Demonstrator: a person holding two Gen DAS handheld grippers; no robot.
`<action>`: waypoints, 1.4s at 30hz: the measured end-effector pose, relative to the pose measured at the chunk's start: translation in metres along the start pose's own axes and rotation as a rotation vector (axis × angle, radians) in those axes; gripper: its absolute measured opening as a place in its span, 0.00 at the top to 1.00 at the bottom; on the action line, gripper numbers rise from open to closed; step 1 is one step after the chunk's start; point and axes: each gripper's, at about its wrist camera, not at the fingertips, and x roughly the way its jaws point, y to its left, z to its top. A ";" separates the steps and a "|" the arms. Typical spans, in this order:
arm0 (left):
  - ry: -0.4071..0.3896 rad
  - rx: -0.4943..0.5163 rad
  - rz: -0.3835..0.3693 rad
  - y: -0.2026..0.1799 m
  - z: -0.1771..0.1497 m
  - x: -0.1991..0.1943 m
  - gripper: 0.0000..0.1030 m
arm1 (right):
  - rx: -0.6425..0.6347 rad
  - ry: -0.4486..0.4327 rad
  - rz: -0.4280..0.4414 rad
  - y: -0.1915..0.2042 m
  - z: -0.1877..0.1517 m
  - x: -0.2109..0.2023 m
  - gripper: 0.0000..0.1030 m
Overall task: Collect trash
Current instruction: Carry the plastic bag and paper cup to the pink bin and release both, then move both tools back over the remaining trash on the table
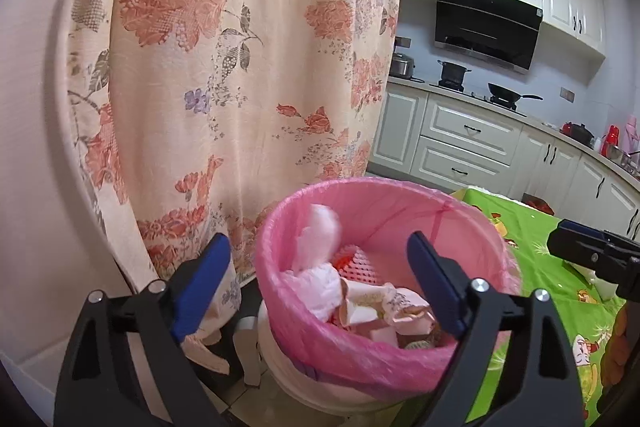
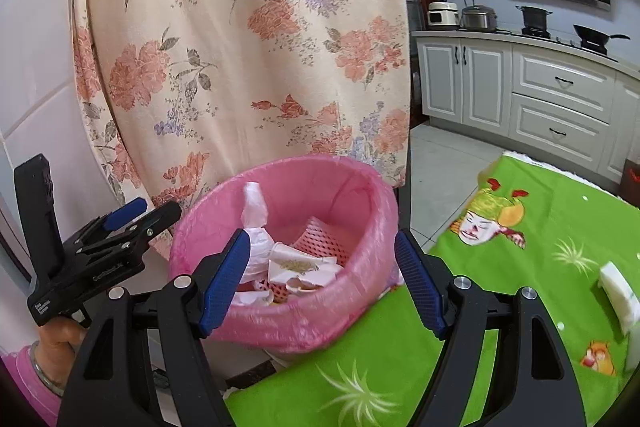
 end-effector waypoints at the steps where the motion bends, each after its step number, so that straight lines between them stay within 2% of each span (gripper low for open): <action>1: 0.000 0.001 -0.001 -0.004 -0.002 -0.003 0.11 | 0.005 -0.006 -0.001 -0.001 -0.003 -0.005 0.31; 7: -0.019 0.036 -0.023 -0.036 -0.011 -0.021 0.05 | -0.010 -0.030 -0.062 -0.010 -0.020 -0.031 0.28; 11: -0.025 0.056 -0.047 -0.060 -0.017 -0.028 0.05 | 0.017 -0.046 -0.092 -0.027 -0.033 -0.051 0.28; 20: -0.004 0.089 -0.166 -0.127 -0.042 -0.044 0.05 | 0.084 -0.059 -0.202 -0.069 -0.065 -0.094 0.27; 24: 0.024 0.124 -0.222 -0.162 -0.053 -0.044 0.05 | 0.118 -0.056 -0.277 -0.096 -0.082 -0.113 0.26; 32: 0.105 0.199 -0.302 -0.227 -0.078 -0.030 0.05 | 0.206 -0.048 -0.431 -0.155 -0.107 -0.145 0.24; 38: 0.156 0.221 -0.322 -0.264 -0.082 -0.008 0.05 | 0.262 -0.028 -0.536 -0.199 -0.114 -0.156 0.20; 42: 0.185 0.207 -0.319 -0.282 -0.078 0.007 0.05 | 0.292 0.003 -0.582 -0.228 -0.111 -0.149 0.19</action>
